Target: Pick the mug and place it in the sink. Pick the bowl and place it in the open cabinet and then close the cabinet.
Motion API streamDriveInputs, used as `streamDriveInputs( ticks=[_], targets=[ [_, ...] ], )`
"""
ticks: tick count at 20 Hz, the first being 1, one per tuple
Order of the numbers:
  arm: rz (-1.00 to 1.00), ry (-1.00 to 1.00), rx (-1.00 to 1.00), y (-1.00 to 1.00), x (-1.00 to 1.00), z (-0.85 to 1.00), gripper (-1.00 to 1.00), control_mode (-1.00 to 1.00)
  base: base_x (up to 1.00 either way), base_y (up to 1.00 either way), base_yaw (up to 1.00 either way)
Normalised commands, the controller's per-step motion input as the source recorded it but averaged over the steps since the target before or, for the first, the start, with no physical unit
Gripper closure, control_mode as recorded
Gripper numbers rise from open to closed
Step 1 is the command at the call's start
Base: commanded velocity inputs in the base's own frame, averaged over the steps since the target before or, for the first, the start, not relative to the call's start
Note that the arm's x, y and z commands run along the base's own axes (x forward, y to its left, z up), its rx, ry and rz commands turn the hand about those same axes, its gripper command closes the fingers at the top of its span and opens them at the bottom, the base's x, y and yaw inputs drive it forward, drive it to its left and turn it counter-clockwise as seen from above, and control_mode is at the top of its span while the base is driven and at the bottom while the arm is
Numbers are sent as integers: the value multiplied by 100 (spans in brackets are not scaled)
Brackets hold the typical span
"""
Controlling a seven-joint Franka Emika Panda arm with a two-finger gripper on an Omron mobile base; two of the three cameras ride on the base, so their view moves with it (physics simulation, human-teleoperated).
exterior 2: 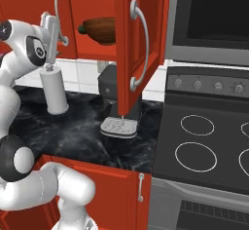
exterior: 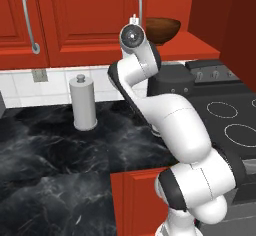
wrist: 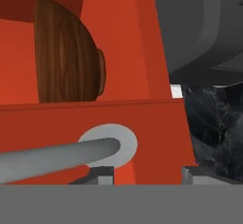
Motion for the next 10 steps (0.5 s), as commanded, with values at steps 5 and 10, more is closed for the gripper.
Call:
streamDriveInputs(
  ticks=[5,10],
  targets=[
    [8,9,15,53,83,-44,-100,-100,0,0,0],
    [11,0,15,99,48,-80,-100,-100,0,0,0]
  ],
)
